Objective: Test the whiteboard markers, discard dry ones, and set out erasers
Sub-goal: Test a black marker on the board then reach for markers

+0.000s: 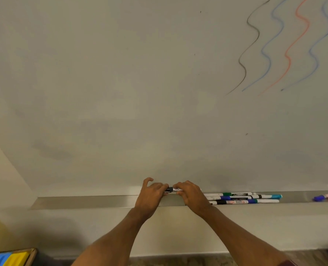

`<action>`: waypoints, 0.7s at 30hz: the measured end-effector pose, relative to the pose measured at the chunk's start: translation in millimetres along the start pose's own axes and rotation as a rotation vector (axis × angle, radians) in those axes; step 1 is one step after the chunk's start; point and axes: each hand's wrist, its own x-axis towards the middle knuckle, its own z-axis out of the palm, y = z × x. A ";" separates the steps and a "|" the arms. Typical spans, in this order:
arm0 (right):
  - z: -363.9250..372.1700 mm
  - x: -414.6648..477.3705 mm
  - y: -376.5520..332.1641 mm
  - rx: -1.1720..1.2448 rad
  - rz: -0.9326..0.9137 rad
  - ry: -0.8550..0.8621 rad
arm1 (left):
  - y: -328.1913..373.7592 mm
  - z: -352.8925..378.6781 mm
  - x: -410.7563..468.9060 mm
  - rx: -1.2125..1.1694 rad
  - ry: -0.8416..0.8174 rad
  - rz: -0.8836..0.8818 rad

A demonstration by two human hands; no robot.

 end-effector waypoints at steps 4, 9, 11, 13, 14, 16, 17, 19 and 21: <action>0.2 -12.4 16.2 -0.054 -0.012 -0.011 | 10.5 10.6 6.5 -0.049 -0.094 0.016; -3.7 -39.0 50.1 -0.230 -0.015 0.110 | 42.3 29.0 19.2 -0.108 -0.248 -0.016; -11.6 -52.1 65.2 -0.254 0.033 0.139 | 57.5 39.2 28.4 -0.094 -0.297 -0.013; -19.0 -65.1 84.1 -0.283 0.081 0.155 | 75.8 49.7 42.3 -0.103 -0.334 -0.009; -23.0 -70.9 94.9 -0.299 0.104 0.163 | 86.8 55.0 51.0 -0.111 -0.348 -0.005; -32.0 -83.6 119.8 -0.302 0.168 0.184 | 111.7 67.5 70.8 -0.117 -0.381 0.031; -38.0 -89.9 132.3 -0.300 0.189 0.192 | 125.0 74.0 81.6 -0.120 -0.397 0.059; -52.0 -102.8 158.6 -0.318 0.195 0.216 | 153.5 87.0 104.9 -0.134 -0.416 0.117; -68.7 -115.8 182.5 -0.327 0.209 0.247 | 182.6 99.4 128.5 -0.154 -0.416 0.164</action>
